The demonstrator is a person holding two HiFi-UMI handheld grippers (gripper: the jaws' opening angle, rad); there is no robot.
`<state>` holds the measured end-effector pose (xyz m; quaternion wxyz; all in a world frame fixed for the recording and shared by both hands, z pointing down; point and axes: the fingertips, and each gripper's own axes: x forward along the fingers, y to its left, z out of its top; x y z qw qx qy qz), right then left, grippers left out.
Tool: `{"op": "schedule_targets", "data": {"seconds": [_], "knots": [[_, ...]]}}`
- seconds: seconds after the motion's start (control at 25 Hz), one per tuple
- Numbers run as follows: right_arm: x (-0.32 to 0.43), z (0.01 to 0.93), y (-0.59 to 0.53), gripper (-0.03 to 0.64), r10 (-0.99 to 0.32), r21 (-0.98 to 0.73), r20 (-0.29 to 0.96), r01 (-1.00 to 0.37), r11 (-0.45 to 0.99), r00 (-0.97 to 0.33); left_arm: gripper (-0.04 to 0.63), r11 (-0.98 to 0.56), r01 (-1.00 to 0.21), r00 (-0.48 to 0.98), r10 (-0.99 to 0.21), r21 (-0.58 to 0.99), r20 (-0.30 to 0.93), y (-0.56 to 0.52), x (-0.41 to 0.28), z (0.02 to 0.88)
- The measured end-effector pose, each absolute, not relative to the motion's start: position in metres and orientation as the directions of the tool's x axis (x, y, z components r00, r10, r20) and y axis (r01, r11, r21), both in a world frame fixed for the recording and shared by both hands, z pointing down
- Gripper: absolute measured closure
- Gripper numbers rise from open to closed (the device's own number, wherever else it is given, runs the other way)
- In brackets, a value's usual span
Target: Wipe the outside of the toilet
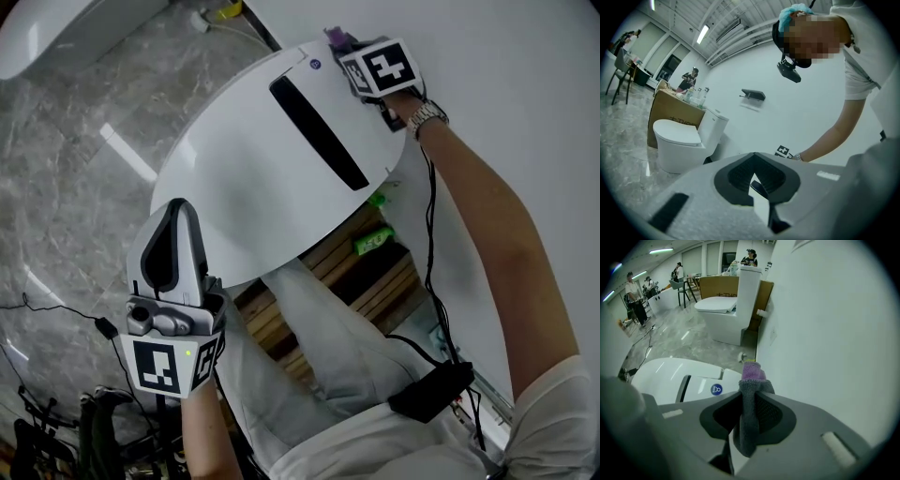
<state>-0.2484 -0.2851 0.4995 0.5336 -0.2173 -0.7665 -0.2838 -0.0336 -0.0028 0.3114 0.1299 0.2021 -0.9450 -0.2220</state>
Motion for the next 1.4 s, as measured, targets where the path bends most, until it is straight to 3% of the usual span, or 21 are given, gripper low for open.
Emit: {"op": "schedule_targets", "data": {"seconds": [0.32,0.84,1.2,1.4], "knots": [[-0.232,0.505,-0.219,0.532,0.079,0.165,0.932,0.607,0.777,-0.354,0.592,0.799,-0.348,-0.852,-0.488,0.49,0.191,0.051,-0.004,0.333],[-0.201,0.522,-0.141,0.535,0.016,0.241,0.928,0.633,0.736,-0.372,0.592,0.808,-0.323,-0.869,-0.46,0.493,0.183,0.147,-0.001,0.338],[-0.147,0.536,-0.083,0.535,0.108,0.115,0.934,0.572,0.812,-0.341,0.592,0.783,-0.362,-0.848,-0.502,0.506,0.169,0.167,0.008,0.34],[-0.099,0.547,-0.031,0.535,0.162,0.05,0.949,0.641,0.766,-0.268,0.592,0.777,-0.385,-0.838,-0.521,0.498,0.165,0.185,0.015,0.338]]}}
